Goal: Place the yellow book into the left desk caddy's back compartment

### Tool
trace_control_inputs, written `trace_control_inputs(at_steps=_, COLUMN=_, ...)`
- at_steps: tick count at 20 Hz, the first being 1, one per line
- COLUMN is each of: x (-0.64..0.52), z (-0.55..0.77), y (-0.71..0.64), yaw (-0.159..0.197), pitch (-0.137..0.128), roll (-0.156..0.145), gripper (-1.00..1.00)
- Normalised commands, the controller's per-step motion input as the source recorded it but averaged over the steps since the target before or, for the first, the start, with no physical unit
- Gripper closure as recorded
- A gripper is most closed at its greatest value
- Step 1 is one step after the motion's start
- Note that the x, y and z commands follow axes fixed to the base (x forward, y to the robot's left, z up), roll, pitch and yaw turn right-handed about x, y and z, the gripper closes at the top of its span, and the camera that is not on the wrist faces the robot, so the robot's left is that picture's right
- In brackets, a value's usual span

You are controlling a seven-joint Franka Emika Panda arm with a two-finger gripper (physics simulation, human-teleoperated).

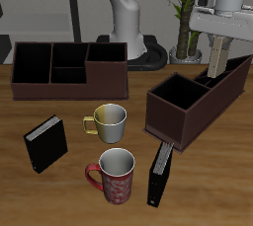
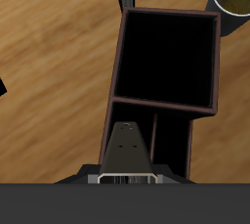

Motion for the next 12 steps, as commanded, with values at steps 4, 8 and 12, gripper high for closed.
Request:
trace_control_inputs(at_steps=4, x=0.02, z=-0.24, y=0.06, yaw=-0.008, pitch=0.039, roll=0.013, gripper=1.0)
trace_control_inputs(at_steps=8, x=-0.02, z=-0.18, y=0.04, yaw=0.004, pitch=0.016, roll=0.01, gripper=1.0)
trace_control_inputs(at_steps=12, x=0.07, z=-0.12, y=-0.07, yaw=-0.006, pitch=0.018, roll=-0.01, gripper=1.0)
